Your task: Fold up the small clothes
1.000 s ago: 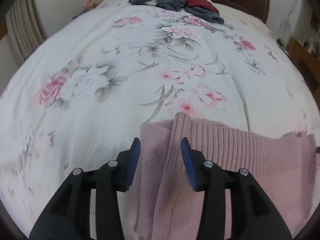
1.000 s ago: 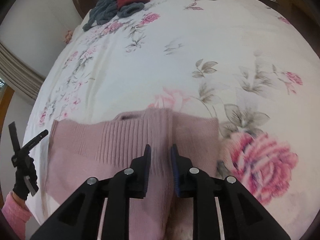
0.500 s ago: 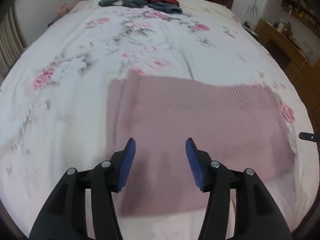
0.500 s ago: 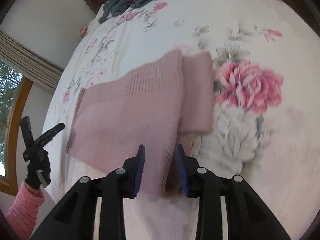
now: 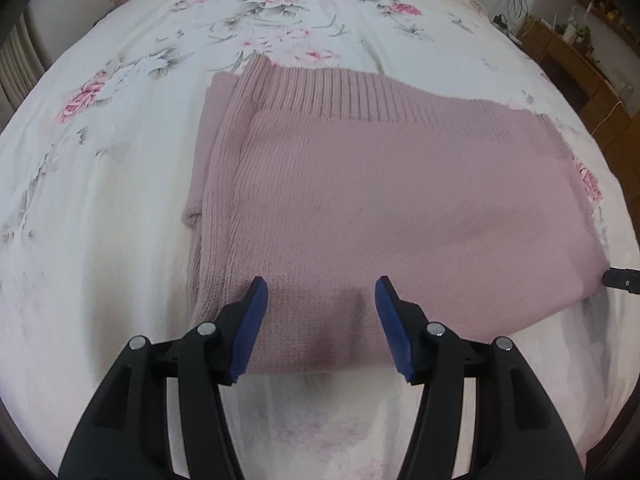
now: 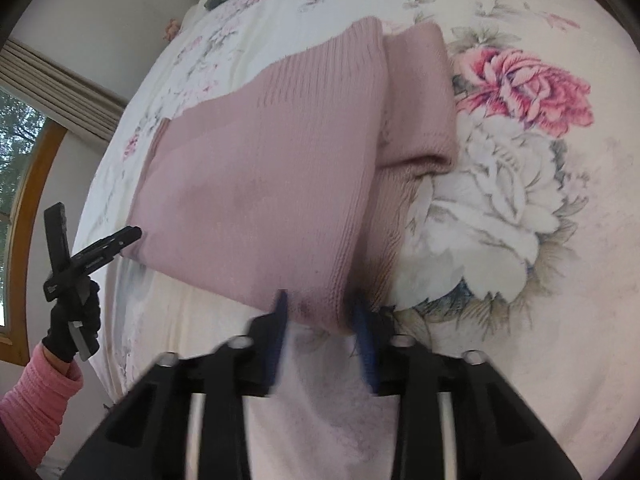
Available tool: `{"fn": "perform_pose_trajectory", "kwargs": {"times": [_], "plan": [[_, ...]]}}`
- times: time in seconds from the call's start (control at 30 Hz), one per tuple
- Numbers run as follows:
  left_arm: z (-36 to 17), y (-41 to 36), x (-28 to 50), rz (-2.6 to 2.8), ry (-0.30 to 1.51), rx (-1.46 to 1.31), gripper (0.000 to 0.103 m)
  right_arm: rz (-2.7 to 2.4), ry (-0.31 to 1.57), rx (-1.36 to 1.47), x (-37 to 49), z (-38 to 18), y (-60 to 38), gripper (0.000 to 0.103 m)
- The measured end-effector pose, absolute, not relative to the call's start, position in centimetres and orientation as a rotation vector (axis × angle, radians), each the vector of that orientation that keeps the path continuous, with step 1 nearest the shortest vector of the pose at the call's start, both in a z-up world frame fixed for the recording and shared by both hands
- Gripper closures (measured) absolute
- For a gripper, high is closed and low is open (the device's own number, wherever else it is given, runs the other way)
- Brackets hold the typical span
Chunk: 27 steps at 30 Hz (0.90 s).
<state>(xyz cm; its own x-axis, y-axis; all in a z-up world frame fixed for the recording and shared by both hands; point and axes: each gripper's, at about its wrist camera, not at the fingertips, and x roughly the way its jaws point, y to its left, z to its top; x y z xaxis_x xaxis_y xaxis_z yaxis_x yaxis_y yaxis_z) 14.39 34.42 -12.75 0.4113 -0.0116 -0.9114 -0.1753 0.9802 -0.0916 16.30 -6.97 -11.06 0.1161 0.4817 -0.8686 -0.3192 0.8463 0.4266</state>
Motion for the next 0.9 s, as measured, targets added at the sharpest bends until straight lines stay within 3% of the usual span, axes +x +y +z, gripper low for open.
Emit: {"fn": "perform_pose_trajectory", "kwargs": {"times": [0.1, 0.27, 0.4, 0.6, 0.67, 0.73, 0.9], "plan": [[-12.7, 34.5, 14.3, 0.100, 1.147, -0.179, 0.047, 0.596, 1.307, 0.126, 16.1, -10.4, -7.0, 0.091], [-12.5, 34.4, 14.3, 0.093, 1.148, -0.181, 0.046, 0.631, 1.285, 0.186, 16.1, -8.7, -8.2, 0.094], [-12.8, 34.6, 14.3, 0.096, 1.154, -0.175, 0.046, 0.613, 1.292, 0.177, 16.1, -8.4, -8.8, 0.103], [-13.6, 34.6, 14.2, 0.097, 1.162, -0.159, 0.045, 0.597, 1.319, 0.198, 15.9, -9.6, -9.7, 0.103], [-13.6, 34.5, 14.2, 0.100, 1.161, -0.152, 0.045, 0.597, 1.322, 0.210, 15.8, -9.8, -9.6, 0.097], [-13.0, 34.3, 14.0, 0.091, 1.151, -0.169, 0.045, 0.605, 1.322, 0.221, 15.8, -9.8, -9.4, 0.085], [-12.5, 33.4, 14.0, 0.049, 1.142, -0.180, 0.040, 0.635, 1.322, 0.211, 16.2, -9.9, -8.4, 0.083]]}}
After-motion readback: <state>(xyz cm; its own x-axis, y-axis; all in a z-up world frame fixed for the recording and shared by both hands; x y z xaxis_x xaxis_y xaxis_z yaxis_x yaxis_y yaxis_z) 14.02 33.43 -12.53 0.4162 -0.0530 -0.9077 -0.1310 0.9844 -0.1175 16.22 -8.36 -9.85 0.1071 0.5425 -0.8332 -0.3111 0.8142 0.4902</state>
